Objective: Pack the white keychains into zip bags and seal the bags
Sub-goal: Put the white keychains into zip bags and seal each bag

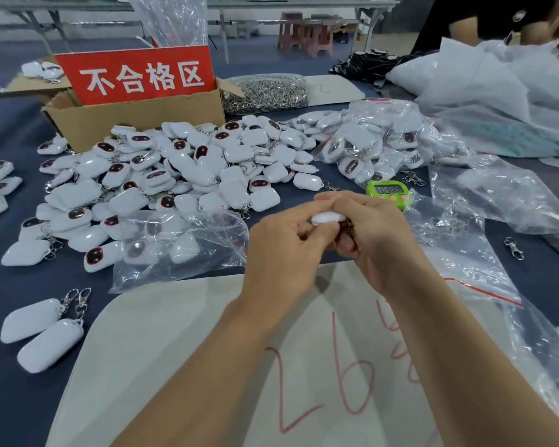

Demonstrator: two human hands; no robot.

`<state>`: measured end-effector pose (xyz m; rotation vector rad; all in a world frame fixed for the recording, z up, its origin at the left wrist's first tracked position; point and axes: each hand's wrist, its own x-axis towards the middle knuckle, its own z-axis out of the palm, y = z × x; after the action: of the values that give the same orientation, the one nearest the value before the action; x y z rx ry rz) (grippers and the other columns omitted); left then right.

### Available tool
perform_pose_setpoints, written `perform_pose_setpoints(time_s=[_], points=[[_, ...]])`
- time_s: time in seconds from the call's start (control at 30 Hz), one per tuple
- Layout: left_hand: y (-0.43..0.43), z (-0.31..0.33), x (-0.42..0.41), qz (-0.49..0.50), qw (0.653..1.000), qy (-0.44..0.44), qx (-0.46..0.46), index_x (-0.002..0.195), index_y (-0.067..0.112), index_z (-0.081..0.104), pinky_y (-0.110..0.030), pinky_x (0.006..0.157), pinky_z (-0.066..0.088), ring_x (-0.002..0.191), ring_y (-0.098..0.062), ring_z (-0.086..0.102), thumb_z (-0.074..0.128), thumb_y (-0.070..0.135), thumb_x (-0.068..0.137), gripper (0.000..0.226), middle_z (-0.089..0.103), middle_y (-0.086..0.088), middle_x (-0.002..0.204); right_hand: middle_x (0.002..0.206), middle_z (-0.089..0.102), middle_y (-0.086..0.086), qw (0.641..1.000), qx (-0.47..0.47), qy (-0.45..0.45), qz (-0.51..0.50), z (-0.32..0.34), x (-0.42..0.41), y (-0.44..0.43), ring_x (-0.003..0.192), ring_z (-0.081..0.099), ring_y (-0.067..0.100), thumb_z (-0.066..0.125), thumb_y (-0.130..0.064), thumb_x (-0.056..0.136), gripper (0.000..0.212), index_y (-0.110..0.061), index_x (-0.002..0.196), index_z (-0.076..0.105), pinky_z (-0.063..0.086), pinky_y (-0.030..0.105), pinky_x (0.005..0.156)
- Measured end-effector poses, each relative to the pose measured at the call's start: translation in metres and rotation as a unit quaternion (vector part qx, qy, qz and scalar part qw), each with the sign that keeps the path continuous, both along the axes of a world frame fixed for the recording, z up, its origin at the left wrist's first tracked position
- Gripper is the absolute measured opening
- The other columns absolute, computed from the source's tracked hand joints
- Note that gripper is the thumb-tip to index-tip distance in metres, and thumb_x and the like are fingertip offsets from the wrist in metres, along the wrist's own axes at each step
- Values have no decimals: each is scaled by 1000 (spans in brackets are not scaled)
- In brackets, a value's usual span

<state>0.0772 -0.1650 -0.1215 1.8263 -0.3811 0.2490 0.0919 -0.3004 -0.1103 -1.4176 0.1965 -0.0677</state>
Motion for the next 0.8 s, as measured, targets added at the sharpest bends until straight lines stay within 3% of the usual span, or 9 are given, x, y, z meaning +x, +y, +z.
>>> perform_pose_setpoints(time_s=[0.07, 0.17, 0.3, 0.37, 0.47, 0.57, 0.67, 0.73, 0.8], points=[[3, 1, 2, 8, 1000, 10, -18, 92, 33, 79, -30, 60, 52, 55, -15, 59, 66, 25, 95, 16, 66, 5, 59, 59, 52, 15, 1000, -11, -6, 21, -1, -1, 2, 46, 35, 21, 52, -12, 102, 31, 1, 84, 74, 16, 35, 51], [7, 1, 7, 72, 997, 1, -5, 62, 26, 63, -26, 55, 43, 45, -9, 49, 61, 36, 100, 39, 57, 0, 48, 60, 58, 13, 998, -36, 0, 56, 0, -3, 4, 45, 39, 19, 56, -26, 103, 36, -7, 77, 72, 23, 31, 50], [8, 2, 7, 141, 990, 9, -4, 55, 3, 53, -46, 58, 45, 54, -35, 52, 46, 47, 101, 64, 52, -14, 49, 57, 56, 9, 988, -133, -7, 82, 3, -6, 3, 47, 35, 16, 61, -29, 100, 39, 1, 79, 71, 29, 20, 43], [7, 4, 7, 158, 987, -4, -3, 54, 4, 54, -47, 60, 46, 53, -32, 53, 46, 43, 103, 63, 53, -10, 47, 55, 55, 8, 991, -123, -13, 59, 2, -6, 4, 46, 33, 16, 62, -28, 101, 42, 8, 79, 66, 27, 20, 43], [12, 7, 8, 183, 982, -42, 4, 76, 13, 72, -39, 64, 50, 54, -21, 51, 53, 33, 102, 38, 53, 1, 51, 54, 54, 8, 998, -58, 0, -2, 1, -3, 5, 45, 31, 16, 62, -26, 103, 36, -1, 77, 66, 24, 23, 42], [24, 10, 5, 232, 968, -74, 56, 116, 33, 73, -13, 66, 41, 61, -10, 52, 58, 32, 93, 28, 54, 9, 60, 53, 56, 7, 998, -42, 6, -36, -2, 0, 3, 43, 32, 16, 62, -25, 104, 34, 1, 82, 68, 26, 22, 41], [33, 8, -2, 260, 951, -74, 153, 133, 31, 64, -31, 78, 46, 73, -16, 53, 69, 36, 85, 49, 50, 10, 67, 53, 58, 6, 997, -57, -8, -47, -5, 1, 6, 41, 35, 14, 61, -24, 104, 36, 4, 83, 68, 29, 21, 41], [38, 7, -2, 287, 908, -82, 295, 137, 24, 62, -41, 83, 47, 82, -30, 59, 78, 37, 81, 60, 64, 0, 79, 53, 59, 6, 997, -63, -15, -47, -5, 0, 9, 41, 36, 13, 61, -24, 104, 34, -2, 81, 69, 30, 21, 40], [41, 7, 2, 276, 868, -27, 412, 146, 26, 52, -40, 88, 42, 90, -32, 60, 70, 36, 88, 62, 73, -4, 97, 55, 61, 6, 997, -61, -17, -45, -6, 0, 10, 41, 39, 13, 59, -23, 105, 31, -4, 83, 71, 32, 20, 40]])
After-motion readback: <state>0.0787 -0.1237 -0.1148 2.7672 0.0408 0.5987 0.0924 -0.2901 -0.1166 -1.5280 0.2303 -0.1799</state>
